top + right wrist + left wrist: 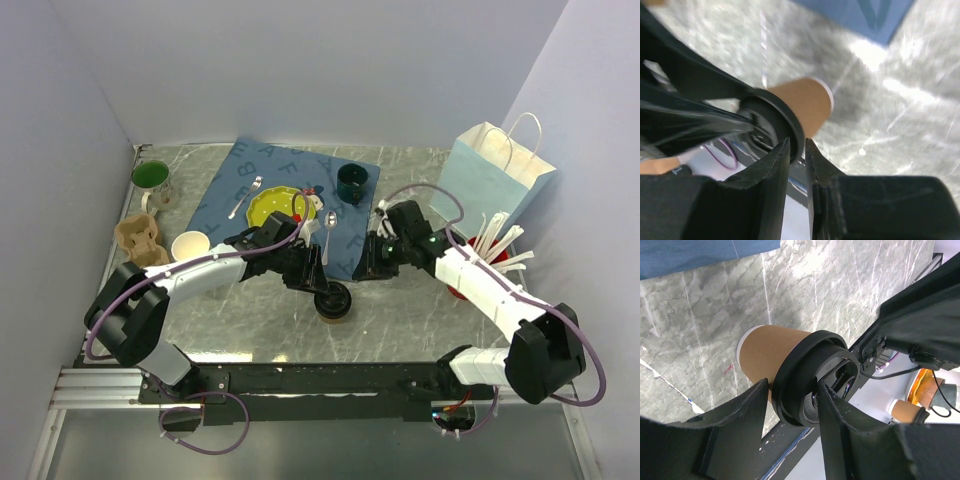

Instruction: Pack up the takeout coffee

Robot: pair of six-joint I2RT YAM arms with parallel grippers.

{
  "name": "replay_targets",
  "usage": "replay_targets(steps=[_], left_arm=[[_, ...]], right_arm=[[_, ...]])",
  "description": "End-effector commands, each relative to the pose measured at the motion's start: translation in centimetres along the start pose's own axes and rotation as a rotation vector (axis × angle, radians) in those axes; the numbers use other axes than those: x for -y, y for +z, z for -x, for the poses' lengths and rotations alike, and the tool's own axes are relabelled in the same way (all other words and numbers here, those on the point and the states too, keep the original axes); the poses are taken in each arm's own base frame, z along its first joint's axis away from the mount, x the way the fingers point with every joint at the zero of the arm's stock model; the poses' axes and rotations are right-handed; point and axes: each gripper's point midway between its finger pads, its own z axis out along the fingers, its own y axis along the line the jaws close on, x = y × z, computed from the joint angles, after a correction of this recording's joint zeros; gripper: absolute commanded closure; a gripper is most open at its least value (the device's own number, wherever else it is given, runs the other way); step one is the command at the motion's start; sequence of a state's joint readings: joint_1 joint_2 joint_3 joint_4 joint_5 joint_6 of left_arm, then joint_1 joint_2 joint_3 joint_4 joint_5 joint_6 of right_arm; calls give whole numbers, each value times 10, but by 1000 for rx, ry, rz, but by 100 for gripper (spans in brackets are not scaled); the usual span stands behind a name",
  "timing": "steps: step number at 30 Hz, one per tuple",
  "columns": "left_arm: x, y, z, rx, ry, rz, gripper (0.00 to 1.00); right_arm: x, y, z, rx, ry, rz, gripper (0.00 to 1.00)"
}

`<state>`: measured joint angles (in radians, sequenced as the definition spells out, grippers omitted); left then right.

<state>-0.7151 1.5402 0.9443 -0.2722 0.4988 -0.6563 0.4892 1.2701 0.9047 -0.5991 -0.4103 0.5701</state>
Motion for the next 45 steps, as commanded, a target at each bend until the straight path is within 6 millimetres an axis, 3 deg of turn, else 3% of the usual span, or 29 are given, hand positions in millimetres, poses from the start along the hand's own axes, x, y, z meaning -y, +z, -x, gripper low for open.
replay_targets(steps=[1,6,17,35,42,45], left_arm=[[-65,10,-43,-117,-29,236,51],[-66,10,-42,-124,-19,242,51],[-64,13,-38,-130,-11,238,51],[-67,19,-37,-137,-31,251,51],[-67,20,-36,-136,-34,256,51],[-68,20,-36,-138,-36,259,51]], right_arm=[[-9,-11,24,28,-106,50,72],[-17,-7,22,-43,-208,156,69],[-31,9,15,-166,-247,310,67],[-13,31,2,-247,-229,298,71],[-1,36,-5,-264,-217,258,68],[0,36,-2,-256,-218,241,71]])
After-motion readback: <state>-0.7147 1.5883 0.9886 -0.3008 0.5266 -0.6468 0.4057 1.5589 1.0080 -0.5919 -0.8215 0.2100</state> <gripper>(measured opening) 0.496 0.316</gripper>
